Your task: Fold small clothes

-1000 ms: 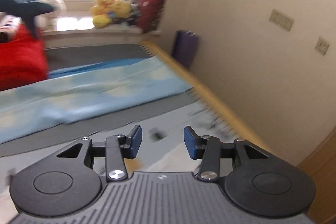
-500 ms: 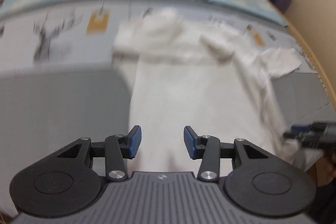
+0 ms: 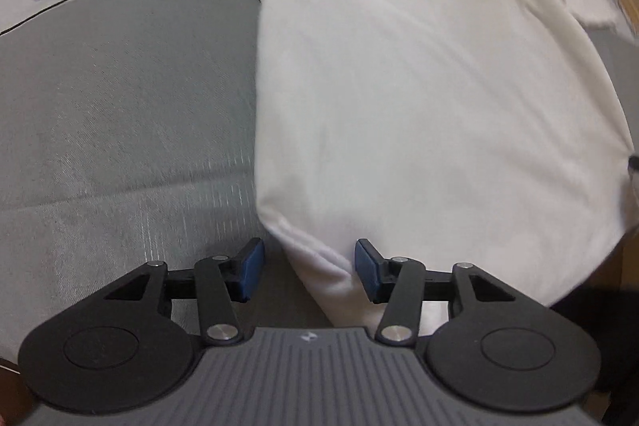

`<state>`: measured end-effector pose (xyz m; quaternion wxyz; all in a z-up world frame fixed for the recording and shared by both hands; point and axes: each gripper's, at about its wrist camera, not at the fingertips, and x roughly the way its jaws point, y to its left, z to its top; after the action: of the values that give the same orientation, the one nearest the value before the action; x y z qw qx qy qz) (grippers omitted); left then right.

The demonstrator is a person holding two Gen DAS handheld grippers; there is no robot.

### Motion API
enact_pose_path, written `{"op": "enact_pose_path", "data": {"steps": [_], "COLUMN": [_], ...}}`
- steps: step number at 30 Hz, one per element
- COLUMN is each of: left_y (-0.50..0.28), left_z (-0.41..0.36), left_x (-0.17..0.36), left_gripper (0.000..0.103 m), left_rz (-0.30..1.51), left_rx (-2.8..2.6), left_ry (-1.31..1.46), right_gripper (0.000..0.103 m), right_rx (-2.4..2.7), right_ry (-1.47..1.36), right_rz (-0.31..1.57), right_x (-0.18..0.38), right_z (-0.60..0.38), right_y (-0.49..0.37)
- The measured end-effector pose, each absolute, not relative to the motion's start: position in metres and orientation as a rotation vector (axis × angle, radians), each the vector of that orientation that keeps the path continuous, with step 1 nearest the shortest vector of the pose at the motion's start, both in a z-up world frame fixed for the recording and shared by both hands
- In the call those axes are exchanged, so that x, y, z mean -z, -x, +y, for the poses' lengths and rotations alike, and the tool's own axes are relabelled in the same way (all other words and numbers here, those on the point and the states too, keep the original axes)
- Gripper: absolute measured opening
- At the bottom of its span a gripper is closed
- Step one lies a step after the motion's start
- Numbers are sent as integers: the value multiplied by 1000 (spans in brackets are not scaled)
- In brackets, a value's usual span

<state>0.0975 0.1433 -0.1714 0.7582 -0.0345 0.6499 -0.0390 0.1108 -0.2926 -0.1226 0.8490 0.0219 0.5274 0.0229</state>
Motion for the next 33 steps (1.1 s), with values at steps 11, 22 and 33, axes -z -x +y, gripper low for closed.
{"op": "enact_pose_path", "data": {"steps": [11, 22, 33], "left_y": [-69, -55, -132], "left_z": [181, 162, 131], "left_x": [172, 177, 84], "left_gripper": [20, 7, 26], "left_rz": [1446, 1444, 1072], "left_rx": [133, 229, 94], "left_ry": [-19, -275, -136], "right_gripper": [26, 4, 24], "right_rx": [-50, -147, 27], "right_ry": [-96, 51, -57], "right_rz": [1200, 1272, 995], "right_x": [135, 146, 98], "right_z": [-315, -297, -319], "right_y": [-107, -101, -108]}}
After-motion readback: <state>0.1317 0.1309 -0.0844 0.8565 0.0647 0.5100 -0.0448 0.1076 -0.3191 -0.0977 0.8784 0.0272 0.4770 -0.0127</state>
